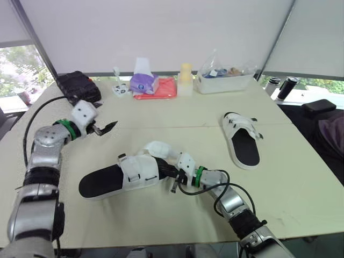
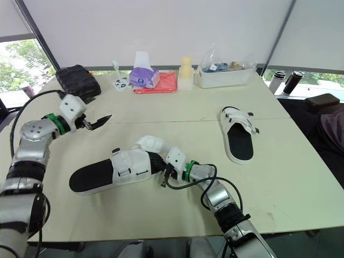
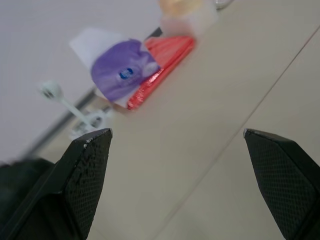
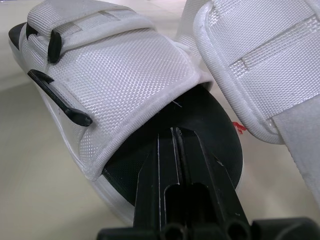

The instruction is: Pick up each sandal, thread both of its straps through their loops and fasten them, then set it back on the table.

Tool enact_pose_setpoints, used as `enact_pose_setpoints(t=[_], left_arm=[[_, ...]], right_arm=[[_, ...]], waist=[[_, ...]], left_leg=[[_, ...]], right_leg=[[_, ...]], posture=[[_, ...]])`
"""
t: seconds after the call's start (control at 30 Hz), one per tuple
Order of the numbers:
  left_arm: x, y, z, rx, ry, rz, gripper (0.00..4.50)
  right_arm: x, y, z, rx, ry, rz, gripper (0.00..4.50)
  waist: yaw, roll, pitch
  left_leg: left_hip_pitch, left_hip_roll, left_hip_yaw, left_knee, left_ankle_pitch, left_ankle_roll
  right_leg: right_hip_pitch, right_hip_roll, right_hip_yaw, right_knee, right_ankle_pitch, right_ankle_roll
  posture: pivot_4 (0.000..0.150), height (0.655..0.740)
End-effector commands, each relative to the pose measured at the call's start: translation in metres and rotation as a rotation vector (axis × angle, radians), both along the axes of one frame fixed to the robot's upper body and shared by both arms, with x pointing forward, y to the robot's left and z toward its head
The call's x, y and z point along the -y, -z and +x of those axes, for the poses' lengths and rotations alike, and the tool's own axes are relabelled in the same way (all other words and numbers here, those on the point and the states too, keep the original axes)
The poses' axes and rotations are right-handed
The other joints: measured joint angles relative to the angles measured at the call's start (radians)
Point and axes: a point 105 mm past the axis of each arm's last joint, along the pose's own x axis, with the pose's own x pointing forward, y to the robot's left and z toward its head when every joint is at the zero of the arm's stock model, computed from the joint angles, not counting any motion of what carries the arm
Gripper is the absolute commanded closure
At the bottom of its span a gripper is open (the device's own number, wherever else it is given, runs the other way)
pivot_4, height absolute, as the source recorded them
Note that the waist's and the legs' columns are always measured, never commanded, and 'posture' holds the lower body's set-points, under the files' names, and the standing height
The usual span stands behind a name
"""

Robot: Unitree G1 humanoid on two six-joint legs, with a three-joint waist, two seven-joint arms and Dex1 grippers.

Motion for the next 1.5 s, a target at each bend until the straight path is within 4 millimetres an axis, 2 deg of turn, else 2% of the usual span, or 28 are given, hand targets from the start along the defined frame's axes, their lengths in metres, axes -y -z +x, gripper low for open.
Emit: enact_pose_setpoints(t=[0.03,0.13,0.27,0.33,0.43,0.53,0.63,0.73,0.9,1.17,1.3,1.47,1.5], left_arm=[[0.032,-0.021,-0.035,-0.127,0.169,-0.261,0.15],[0.067,-0.01,-0.075,-0.324,0.295,-0.439,0.15],[0.083,-0.008,-0.103,-0.399,0.281,-0.594,0.06],[0.089,-0.001,-0.115,-0.439,0.266,-0.619,0.06],[0.098,0.018,-0.126,-0.526,0.215,-0.592,0.06],[0.1,0.042,-0.129,-0.641,0.14,-0.528,0.06],[0.1,0.05,-0.132,-0.686,0.116,-0.567,0.06],[0.101,0.055,-0.126,-0.703,0.073,-0.62,0.06],[0.113,0.054,-0.113,-0.718,0.086,-0.686,0.06],[0.131,0.062,-0.079,-0.782,0.037,-0.725,0.06],[0.146,0.062,-0.061,-0.799,0.038,-0.75,0.06],[0.15,0.069,-0.047,-0.829,0.006,-0.725,0.06],[0.151,0.069,-0.045,-0.821,0.001,-0.717,0.3]], right_arm=[[0.026,0.065,-0.01,-0.209,0.083,-0.148,4.5],[0.026,0.067,-0.011,-0.212,0.083,-0.148,4.5],[0.024,0.068,-0.012,-0.214,0.08,-0.144,4.5],[0.022,0.069,-0.012,-0.215,0.074,-0.142,4.5],[0.019,0.069,-0.013,-0.216,0.062,-0.141,4.5],[0.017,0.07,-0.013,-0.216,0.056,-0.14,4.5],[0.016,0.069,-0.012,-0.216,0.055,-0.137,4.5],[0.015,0.069,-0.013,-0.217,0.054,-0.136,4.5],[0.013,0.069,-0.014,-0.219,0.054,-0.131,4.5],[0.01,0.068,-0.012,-0.218,0.066,-0.118,4.5],[0.008,0.068,-0.012,-0.22,0.077,-0.109,4.5],[0.01,0.067,-0.01,-0.215,0.095,-0.103,4.5],[0.011,0.067,-0.009,-0.215,0.1,-0.102,4.5]], waist=[[0.001,0.0,0.0],[0.001,0.001,-0.001],[0.005,0.0,-0.001],[0.004,0.001,-0.001],[0.004,0.002,-0.002],[0.004,0.002,-0.002],[0.004,0.002,-0.002],[0.004,0.003,-0.003],[0.004,0.003,-0.004],[0.006,0.005,-0.007],[0.005,0.004,-0.007],[0.006,0.005,-0.008],[0.006,0.006,-0.009]], left_leg=[[0.0,0.0,0.0,0.0,0.0,0.0],[0.002,0.0,-0.001,0.0,0.0,0.0],[0.004,0.001,-0.003,0.0,0.0,0.0],[0.006,0.001,-0.004,-0.001,0.0,0.0],[0.017,0.001,-0.004,-0.004,0.0,0.0],[0.017,0.0,-0.004,-0.004,0.0,0.0],[0.017,-0.001,-0.004,-0.004,0.0,0.0],[0.017,-0.001,-0.004,-0.004,0.0,0.0],[0.017,-0.001,-0.005,-0.004,0.0,0.0],[0.017,-0.002,-0.005,-0.004,0.0,-0.001],[0.017,-0.003,-0.007,-0.004,0.0,-0.001],[0.017,-0.004,-0.008,-0.004,0.001,-0.002],[0.017,-0.004,-0.008,-0.004,0.001,-0.003]], right_leg=[[0.0,0.0,0.0,0.0,0.0,0.0],[0.002,-0.001,0.0,0.0,0.0,0.0],[0.004,-0.002,0.001,0.0,0.0,-0.001],[0.006,-0.002,0.001,-0.001,0.0,-0.001],[0.016,-0.002,0.0,-0.004,-0.002,-0.004],[0.017,0.0,0.0,-0.004,-0.003,-0.005],[0.017,0.001,0.0,-0.004,-0.004,-0.008],[0.017,0.001,0.0,-0.004,-0.004,-0.008],[0.017,0.001,-0.001,-0.005,-0.004,-0.009],[0.017,0.001,-0.003,-0.005,-0.004,-0.008],[0.018,0.001,-0.003,-0.006,-0.004,-0.008],[0.018,0.002,-0.004,-0.006,-0.004,-0.007],[0.018,0.002,-0.004,-0.006,-0.003,-0.007]], posture=[[0.15,0.74],[0.15,0.74],[0.15,0.74],[0.15,0.74],[0.15,0.74],[0.15,0.74],[0.15,0.74],[0.15,0.74],[0.15,0.74],[0.15,0.74],[0.15,0.74],[0.15,0.74],[0.15,0.74]])
